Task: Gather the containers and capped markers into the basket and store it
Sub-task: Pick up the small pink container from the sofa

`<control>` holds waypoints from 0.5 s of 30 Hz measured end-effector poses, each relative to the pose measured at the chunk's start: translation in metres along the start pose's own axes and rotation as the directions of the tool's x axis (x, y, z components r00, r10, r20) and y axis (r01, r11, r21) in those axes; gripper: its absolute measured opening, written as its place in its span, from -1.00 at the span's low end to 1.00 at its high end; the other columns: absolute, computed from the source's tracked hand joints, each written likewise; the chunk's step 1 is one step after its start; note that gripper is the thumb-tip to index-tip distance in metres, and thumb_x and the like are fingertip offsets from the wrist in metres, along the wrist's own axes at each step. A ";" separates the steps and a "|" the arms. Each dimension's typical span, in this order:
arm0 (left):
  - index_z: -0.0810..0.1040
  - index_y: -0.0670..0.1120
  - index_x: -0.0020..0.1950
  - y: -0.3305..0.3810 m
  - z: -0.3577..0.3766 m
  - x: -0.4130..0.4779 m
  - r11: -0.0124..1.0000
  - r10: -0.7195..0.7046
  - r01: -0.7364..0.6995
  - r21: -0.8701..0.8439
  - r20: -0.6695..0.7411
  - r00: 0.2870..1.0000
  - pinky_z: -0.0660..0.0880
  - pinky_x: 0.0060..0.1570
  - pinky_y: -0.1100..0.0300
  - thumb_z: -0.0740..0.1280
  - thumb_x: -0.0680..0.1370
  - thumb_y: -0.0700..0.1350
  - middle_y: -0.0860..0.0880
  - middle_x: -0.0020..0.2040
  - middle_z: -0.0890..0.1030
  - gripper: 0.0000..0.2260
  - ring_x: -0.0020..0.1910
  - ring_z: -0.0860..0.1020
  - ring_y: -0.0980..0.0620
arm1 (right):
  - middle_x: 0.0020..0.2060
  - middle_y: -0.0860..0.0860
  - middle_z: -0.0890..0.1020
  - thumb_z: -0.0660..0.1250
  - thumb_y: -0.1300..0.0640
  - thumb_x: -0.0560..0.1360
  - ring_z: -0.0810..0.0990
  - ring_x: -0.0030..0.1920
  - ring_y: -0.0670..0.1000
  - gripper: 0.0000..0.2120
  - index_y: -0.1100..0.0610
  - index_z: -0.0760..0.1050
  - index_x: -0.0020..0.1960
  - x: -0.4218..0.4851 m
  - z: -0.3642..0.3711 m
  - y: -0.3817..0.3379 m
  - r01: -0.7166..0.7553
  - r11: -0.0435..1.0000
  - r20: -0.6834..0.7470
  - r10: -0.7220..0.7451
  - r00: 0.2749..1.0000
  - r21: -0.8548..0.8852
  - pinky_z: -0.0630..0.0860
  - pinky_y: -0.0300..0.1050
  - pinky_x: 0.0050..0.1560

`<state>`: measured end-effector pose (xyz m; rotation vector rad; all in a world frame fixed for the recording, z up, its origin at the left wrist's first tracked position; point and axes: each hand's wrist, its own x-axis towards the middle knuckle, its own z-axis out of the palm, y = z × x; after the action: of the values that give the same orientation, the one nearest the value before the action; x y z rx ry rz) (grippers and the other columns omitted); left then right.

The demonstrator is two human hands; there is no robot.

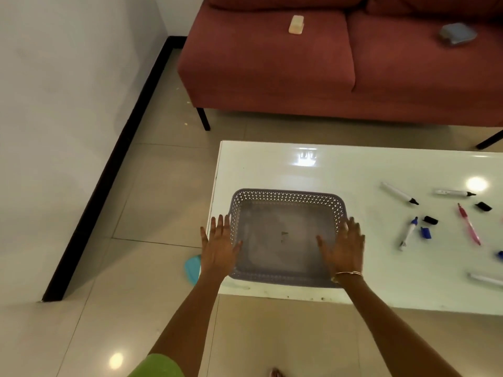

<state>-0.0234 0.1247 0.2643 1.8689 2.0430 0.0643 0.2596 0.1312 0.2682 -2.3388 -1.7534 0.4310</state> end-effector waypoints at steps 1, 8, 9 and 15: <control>-0.06 -0.11 0.51 0.001 -0.006 -0.006 0.992 0.084 -0.081 0.093 -0.025 0.996 -0.25 0.42 -0.12 0.03 0.58 0.17 -0.11 0.53 0.02 -0.38 0.51 -0.07 -0.10 | 0.40 0.29 0.28 0.09 -0.24 0.44 0.22 0.42 0.28 -0.28 0.25 0.18 0.40 -0.009 -0.003 -0.013 0.133 0.987 0.024 -0.132 0.991 -0.086 0.16 0.23 0.40; -0.15 -0.06 0.50 -0.011 -0.072 -0.042 0.966 0.150 -0.126 0.227 -0.092 0.984 -0.26 0.39 -0.17 -0.06 0.53 0.23 -0.12 0.53 0.03 -0.36 0.50 -0.03 -0.13 | 0.50 0.22 -0.01 -0.16 -0.35 0.45 -0.10 0.49 0.22 -0.22 0.14 -0.07 0.48 -0.056 -0.031 -0.120 0.496 0.860 0.253 -0.458 0.852 -0.116 -0.11 0.23 0.47; -0.16 -0.06 0.50 -0.018 -0.085 -0.045 0.967 0.136 -0.110 0.230 -0.097 0.986 -0.29 0.39 -0.16 -0.08 0.53 0.24 -0.12 0.54 0.02 -0.35 0.51 -0.03 -0.13 | 0.49 0.23 0.01 -0.17 -0.35 0.45 -0.07 0.49 0.23 -0.21 0.16 -0.06 0.48 -0.058 -0.036 -0.137 0.508 0.855 0.258 -0.469 0.845 -0.110 -0.11 0.23 0.46; -0.07 -0.09 0.51 -0.073 -0.156 -0.044 0.976 0.050 -0.018 0.219 -0.143 0.989 -0.25 0.39 -0.18 -0.06 0.54 0.23 -0.13 0.53 0.05 -0.36 0.50 -0.04 -0.11 | 0.48 0.23 0.10 -0.35 -0.38 0.41 0.01 0.48 0.25 -0.16 0.17 -0.01 0.47 -0.055 -0.049 -0.241 0.541 0.837 0.222 -0.514 0.829 -0.082 -0.10 0.22 0.44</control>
<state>-0.1371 0.1069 0.3998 2.0871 2.1930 -0.0131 0.0443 0.1487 0.3977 -1.8054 -2.4886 0.4544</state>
